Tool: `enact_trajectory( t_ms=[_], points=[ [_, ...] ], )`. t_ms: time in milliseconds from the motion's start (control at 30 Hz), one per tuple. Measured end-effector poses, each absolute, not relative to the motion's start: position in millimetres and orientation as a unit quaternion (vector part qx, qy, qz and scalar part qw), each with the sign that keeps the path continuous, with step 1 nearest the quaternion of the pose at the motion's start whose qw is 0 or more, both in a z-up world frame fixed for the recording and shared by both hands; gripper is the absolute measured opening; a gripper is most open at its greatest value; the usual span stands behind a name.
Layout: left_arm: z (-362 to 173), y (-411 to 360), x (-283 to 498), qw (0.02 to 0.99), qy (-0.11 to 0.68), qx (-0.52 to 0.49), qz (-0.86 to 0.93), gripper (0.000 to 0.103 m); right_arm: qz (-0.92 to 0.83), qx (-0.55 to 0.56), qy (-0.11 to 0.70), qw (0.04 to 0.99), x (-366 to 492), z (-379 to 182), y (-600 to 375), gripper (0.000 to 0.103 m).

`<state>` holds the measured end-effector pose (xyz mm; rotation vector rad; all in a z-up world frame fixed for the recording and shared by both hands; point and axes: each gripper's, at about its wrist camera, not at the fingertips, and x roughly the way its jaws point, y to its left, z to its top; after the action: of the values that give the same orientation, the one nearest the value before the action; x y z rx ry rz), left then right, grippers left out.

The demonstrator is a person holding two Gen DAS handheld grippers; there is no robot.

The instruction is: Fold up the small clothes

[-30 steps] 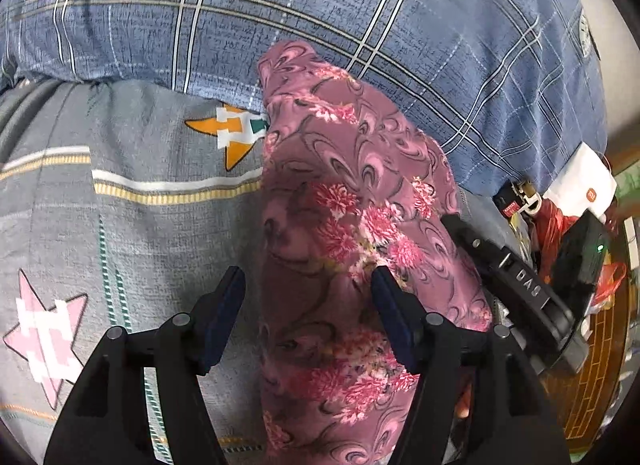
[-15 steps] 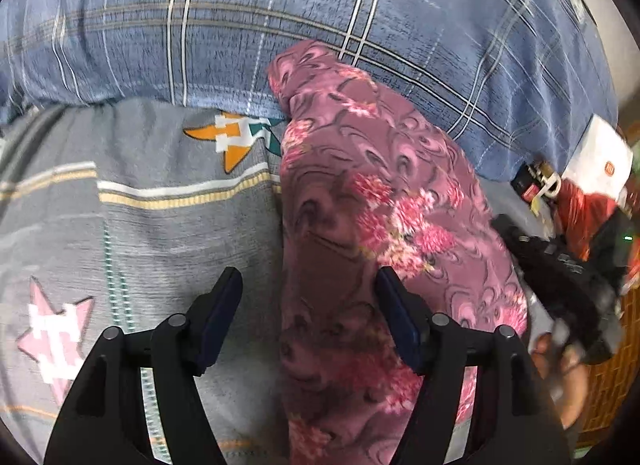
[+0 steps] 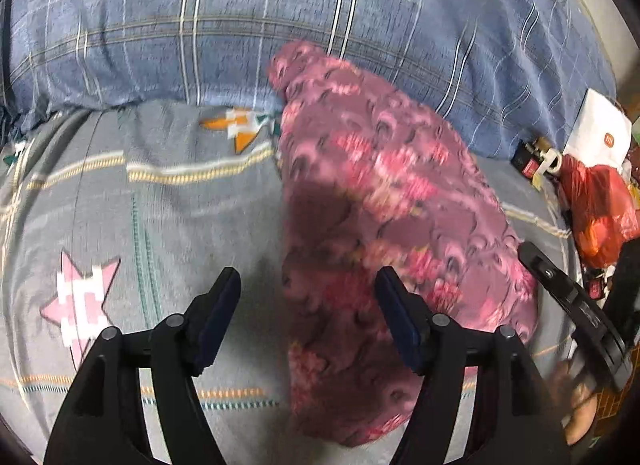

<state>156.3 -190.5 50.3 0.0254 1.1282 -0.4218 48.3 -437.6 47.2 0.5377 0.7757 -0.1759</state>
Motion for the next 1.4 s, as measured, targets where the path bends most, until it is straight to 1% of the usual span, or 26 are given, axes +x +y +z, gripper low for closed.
enact_trajectory(
  t_ms=[33, 67, 100, 167, 200, 267, 333, 400, 467, 533, 567, 667, 700, 733, 767, 833, 867, 900, 967, 1033, 1167, 1233, 1267, 1300, 1333, 1400],
  points=[
    [45.1, -187.3, 153.9, 0.819, 0.539, 0.014, -0.197, 0.072, -0.092, 0.252, 0.395, 0.879, 52.1, 40.1, -437.5, 0.004],
    [40.3, -184.4, 151.2, 0.813, 0.547, 0.014, -0.196, 0.072, -0.095, 0.250, 0.395, 0.879, 50.0, 40.3, -437.1, 0.005],
    [36.8, -180.7, 148.2, 0.809, 0.553, 0.012, -0.198, 0.072, -0.095, 0.262, 0.380, 0.882, 43.3, 46.2, -438.0, 0.010],
    [35.0, -169.8, 142.3, 0.805, 0.556, 0.000, -0.206, 0.072, -0.087, 0.301, 0.355, 0.881, 28.2, 53.6, -443.4, 0.015],
    [35.0, -164.3, 140.4, 0.804, 0.557, -0.006, -0.208, 0.072, -0.084, 0.310, 0.351, 0.880, 22.6, 54.0, -445.0, 0.024],
    [32.8, -157.2, 137.2, 0.799, 0.562, -0.025, -0.212, 0.072, -0.093, 0.317, 0.350, 0.876, 9.4, 48.3, -446.5, 0.035],
    [29.3, -154.4, 135.4, 0.794, 0.569, -0.034, -0.212, 0.072, -0.086, 0.324, 0.375, 0.864, 6.2, 32.9, -444.6, 0.035],
    [27.2, -154.6, 133.4, 0.791, 0.574, -0.038, -0.208, 0.072, -0.068, 0.310, 0.397, 0.861, 7.5, 26.5, -435.5, 0.012],
    [26.1, -155.1, 128.1, 0.789, 0.575, -0.041, -0.213, 0.072, -0.063, 0.277, 0.369, 0.885, 1.6, 42.9, -427.6, 0.010],
    [24.1, -155.1, 123.8, 0.791, 0.573, -0.033, -0.212, 0.072, -0.060, 0.280, 0.338, 0.896, -6.3, 57.2, -429.9, 0.008],
    [21.0, -154.9, 122.7, 0.791, 0.574, -0.029, -0.212, 0.072, -0.066, 0.283, 0.336, 0.896, -7.6, 57.8, -432.4, 0.008],
    [22.1, -157.1, 119.0, 0.796, 0.565, -0.016, -0.217, 0.073, -0.095, 0.248, 0.402, 0.876, 1.3, 31.5, -433.5, 0.009],
    [24.2, -157.1, 117.8, 0.795, 0.565, -0.012, -0.220, 0.073, -0.093, 0.246, 0.410, 0.873, 2.3, 26.5, -432.3, 0.010],
    [29.7, -153.7, 115.9, 0.794, 0.561, -0.019, -0.234, 0.072, -0.092, 0.249, 0.405, 0.875, 0.8, 29.4, -432.8, 0.013],
    [34.3, -149.9, 115.9, 0.795, 0.555, -0.027, -0.244, 0.072, -0.098, 0.256, 0.401, 0.874, 0.5, 38.3, -435.5, 0.021],
    [50.9, -142.7, 121.5, 0.803, 0.536, -0.050, -0.258, 0.073, -0.097, 0.269, 0.371, 0.883, 4.3, 53.6, -441.1, 0.022],
    [57.6, -143.7, 127.8, 0.806, 0.531, -0.053, -0.256, 0.073, -0.086, 0.278, 0.354, 0.889, 10.3, 61.8, -443.9, 0.029],
    [62.7, -146.4, 134.5, 0.808, 0.527, -0.055, -0.255, 0.073, -0.076, 0.284, 0.345, 0.891, 21.0, 69.5, -446.5, 0.040],
    [71.7, -156.7, 153.5, 0.815, 0.521, -0.052, -0.247, 0.073, -0.072, 0.278, 0.341, 0.895, 50.3, 76.4, -449.8, 0.048],
    [72.7, -169.6, 174.8, 0.820, 0.522, -0.041, -0.232, 0.073, -0.081, 0.280, 0.346, 0.892, 77.5, 70.8, -455.0, 0.048],
    [62.8, -180.6, 206.6, 0.809, 0.545, -0.042, -0.217, 0.073, -0.101, 0.319, 0.376, 0.864, 137.9, 45.5, -471.9, 0.048],
    [57.5, -184.9, 215.9, 0.806, 0.550, -0.043, -0.214, 0.073, -0.106, 0.339, 0.375, 0.856, 158.4, 35.3, -478.3, 0.048],
    [55.1, -187.0, 219.6, 0.805, 0.552, -0.044, -0.214, 0.073, -0.091, 0.357, 0.381, 0.848, 170.0, 29.0, -480.4, 0.038],
    [51.8, -188.5, 222.6, 0.803, 0.555, -0.044, -0.214, 0.073, -0.074, 0.363, 0.385, 0.845, 176.4, 27.0, -480.1, 0.004],
    [47.4, -190.1, 225.7, 0.800, 0.559, -0.043, -0.213, 0.073, -0.060, 0.356, 0.380, 0.852, 180.2, 30.3, -477.8, 0.004],
    [38.6, -192.0, 228.2, 0.798, 0.563, -0.043, -0.212, 0.073, -0.055, 0.323, 0.340, 0.882, 174.9, 46.9, -472.4, 0.004]
  ],
)
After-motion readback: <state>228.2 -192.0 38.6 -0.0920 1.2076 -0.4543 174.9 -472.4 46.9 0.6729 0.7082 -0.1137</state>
